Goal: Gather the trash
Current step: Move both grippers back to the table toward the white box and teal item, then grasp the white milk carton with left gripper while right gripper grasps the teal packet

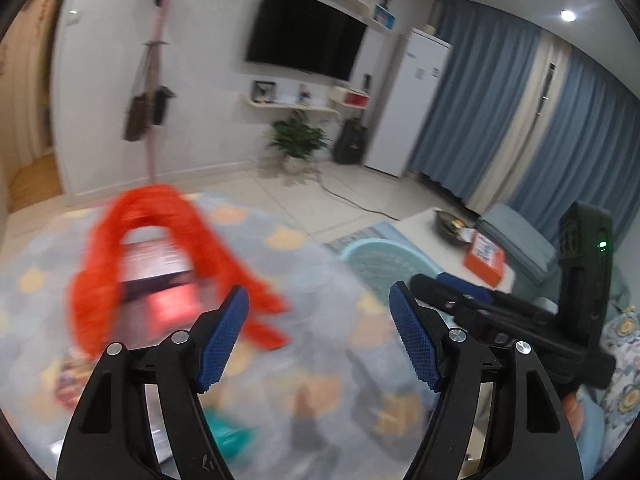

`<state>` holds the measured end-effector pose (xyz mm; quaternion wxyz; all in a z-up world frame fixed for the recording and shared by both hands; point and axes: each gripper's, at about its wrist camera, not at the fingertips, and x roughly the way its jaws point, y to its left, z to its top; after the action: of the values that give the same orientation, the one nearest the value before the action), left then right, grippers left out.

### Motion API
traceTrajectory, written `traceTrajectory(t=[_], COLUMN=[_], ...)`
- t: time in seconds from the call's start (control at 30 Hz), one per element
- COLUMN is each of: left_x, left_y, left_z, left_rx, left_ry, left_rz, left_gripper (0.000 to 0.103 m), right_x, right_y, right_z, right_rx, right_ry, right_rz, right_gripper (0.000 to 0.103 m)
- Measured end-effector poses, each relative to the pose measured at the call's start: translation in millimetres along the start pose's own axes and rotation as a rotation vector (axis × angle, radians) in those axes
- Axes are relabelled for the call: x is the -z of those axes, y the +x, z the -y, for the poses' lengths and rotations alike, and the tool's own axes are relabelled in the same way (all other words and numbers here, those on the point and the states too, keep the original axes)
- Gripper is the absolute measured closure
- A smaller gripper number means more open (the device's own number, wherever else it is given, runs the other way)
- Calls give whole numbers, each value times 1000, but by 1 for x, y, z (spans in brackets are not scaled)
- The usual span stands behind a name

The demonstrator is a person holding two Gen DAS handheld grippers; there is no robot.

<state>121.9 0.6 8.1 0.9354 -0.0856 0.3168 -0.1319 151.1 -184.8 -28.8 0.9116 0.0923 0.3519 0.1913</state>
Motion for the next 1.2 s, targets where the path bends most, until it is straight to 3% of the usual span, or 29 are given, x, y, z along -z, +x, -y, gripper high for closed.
traceTrajectory(t=[0.27, 0.43, 0.57, 0.73, 1.0, 1.13, 1.2], left_x=[30, 54, 71, 87, 110, 115, 116], left_y=[-63, -65, -53, -46, -51, -48, -43], left_z=[-85, -140, -164, -170, -145, -127, -118], left_rx=[-155, -202, -196, -121, -70, -104, -133], left_ry=[-96, -199, -246, -272, -199, -136, -93], left_rz=[11, -64, -129, -168, -228, -259, -274], left_gripper=[26, 26, 26, 26, 27, 26, 26], right_x=[31, 58, 78, 95, 104, 104, 104], right_y=[10, 27, 42, 65, 80, 84, 83], right_z=[-83, -123, -144, -145, -136, -136, -136], right_rx=[-71, -102, -99, -87, -75, -74, -70], right_ry=[-150, -247, -321, -353, -354, -353, -354], right_rz=[-37, -93, -146, -222, -260, -265, -263], right_gripper=[50, 50, 50, 50, 50, 50, 55])
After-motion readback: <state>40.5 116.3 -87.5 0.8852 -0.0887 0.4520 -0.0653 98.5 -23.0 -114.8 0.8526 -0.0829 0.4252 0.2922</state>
